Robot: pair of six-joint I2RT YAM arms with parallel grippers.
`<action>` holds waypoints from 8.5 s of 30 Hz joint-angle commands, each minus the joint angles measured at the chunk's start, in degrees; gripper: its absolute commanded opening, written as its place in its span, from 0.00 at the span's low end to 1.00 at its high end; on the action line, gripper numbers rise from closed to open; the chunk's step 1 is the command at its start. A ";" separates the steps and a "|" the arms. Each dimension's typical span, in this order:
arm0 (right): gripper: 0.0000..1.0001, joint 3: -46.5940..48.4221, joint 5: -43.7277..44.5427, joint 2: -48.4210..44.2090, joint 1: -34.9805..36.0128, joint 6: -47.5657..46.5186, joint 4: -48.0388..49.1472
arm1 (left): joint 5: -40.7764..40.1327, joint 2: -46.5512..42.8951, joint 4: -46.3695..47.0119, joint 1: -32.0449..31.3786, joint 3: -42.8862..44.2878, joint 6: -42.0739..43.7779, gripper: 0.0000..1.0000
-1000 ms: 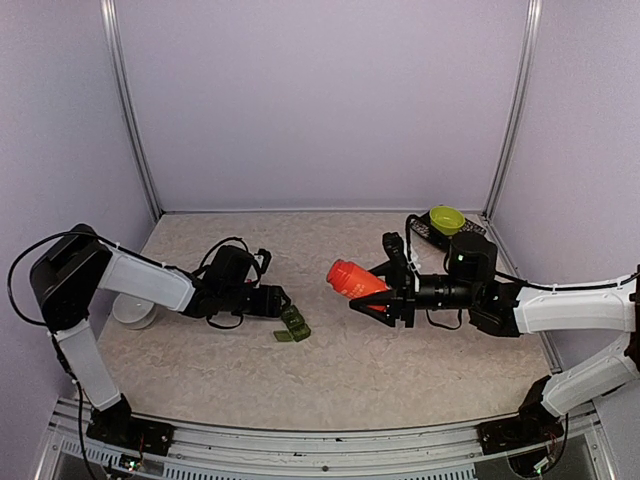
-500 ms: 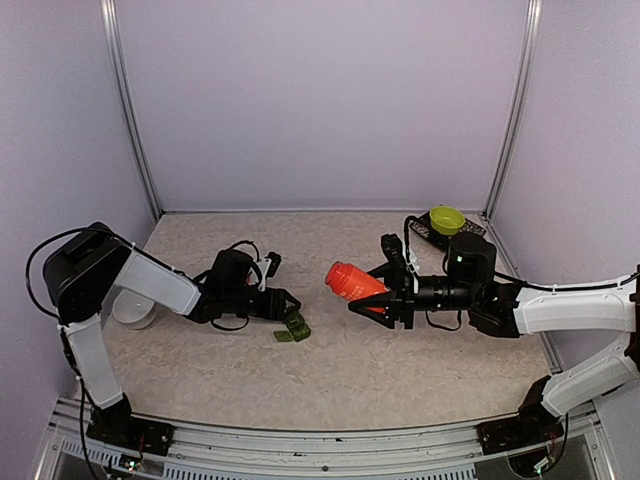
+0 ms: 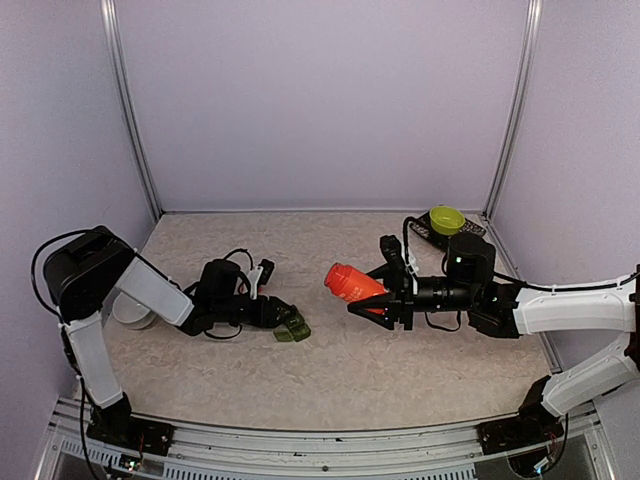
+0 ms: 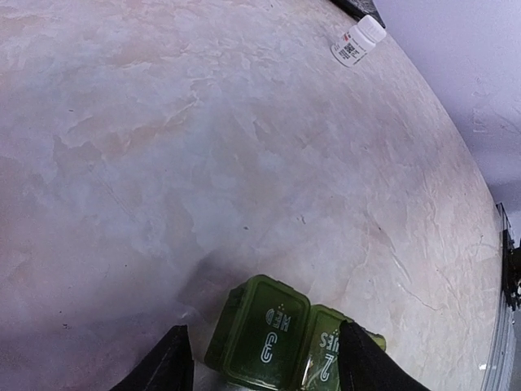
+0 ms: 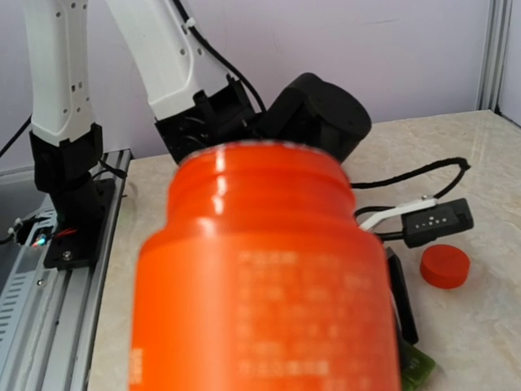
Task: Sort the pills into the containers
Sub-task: Hold the pill container at the center of the board, then pour the pill into the compartment of the pill container.
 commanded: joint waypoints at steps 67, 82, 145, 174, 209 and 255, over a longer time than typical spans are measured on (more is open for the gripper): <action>0.00 4.16 4.24 16.19 2.37 0.92 -1.19 | -3.18 6.99 11.88 -0.49 -4.55 -3.21 0.48; 0.00 9.73 5.42 24.73 2.71 1.19 -3.14 | -2.46 6.85 12.08 -0.30 -4.63 -3.30 0.48; 0.00 27.29 19.43 35.78 6.92 -0.92 -31.65 | -1.50 6.31 12.23 0.70 -4.81 -3.97 0.48; 0.00 36.27 24.10 36.52 7.95 -2.04 -47.29 | -1.50 6.76 12.23 0.63 -4.55 -3.92 0.48; 0.00 48.43 27.40 41.02 8.83 -2.15 -62.49 | -1.45 6.93 12.12 0.79 -4.41 -4.01 0.48; 0.00 39.58 25.74 34.57 9.34 -2.70 -49.14 | -1.24 6.62 12.15 1.14 -4.63 -4.05 0.48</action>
